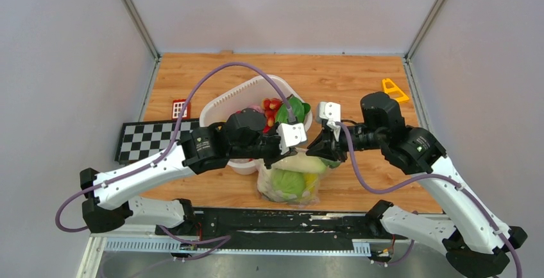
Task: Place the food in the zip-top bag and seal the zipper
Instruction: Adjust the fake vegetable in the zipper food storage bag.
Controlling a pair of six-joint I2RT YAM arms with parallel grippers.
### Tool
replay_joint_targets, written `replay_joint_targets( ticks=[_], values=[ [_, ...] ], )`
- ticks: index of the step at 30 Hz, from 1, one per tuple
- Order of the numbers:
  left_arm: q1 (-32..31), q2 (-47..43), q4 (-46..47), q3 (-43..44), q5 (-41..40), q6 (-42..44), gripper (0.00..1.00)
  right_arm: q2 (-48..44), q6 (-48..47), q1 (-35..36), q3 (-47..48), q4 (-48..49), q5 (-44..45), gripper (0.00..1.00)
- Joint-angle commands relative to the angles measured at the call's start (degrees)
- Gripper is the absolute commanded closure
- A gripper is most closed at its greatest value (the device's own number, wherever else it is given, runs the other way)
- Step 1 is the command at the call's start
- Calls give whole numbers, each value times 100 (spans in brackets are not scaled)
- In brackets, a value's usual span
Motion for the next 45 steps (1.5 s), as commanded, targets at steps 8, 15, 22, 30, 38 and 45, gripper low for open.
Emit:
replay_joint_targets(
  ticks=[8, 15, 22, 30, 38, 45],
  values=[
    [21, -419, 678, -527, -169, -223, 100, -1156, 676, -10, 268, 331, 643, 40],
    [16, -419, 800, -546, -99, -203, 100, -1249, 512, -1, 192, -466, 941, 42],
    [21, -441, 786, -493, -78, -187, 100, -1024, 278, 1, -77, -399, 782, 42],
    [19, -477, 803, -475, -85, -207, 100, -1032, 176, -3, -365, -379, 669, 59],
    [21, -525, 821, -491, 7, -203, 100, -896, 280, -5, -533, -563, 1015, 57],
    [21, -553, 982, -508, 75, -218, 100, -295, 238, -4, -440, -713, 918, 53]
  ],
)
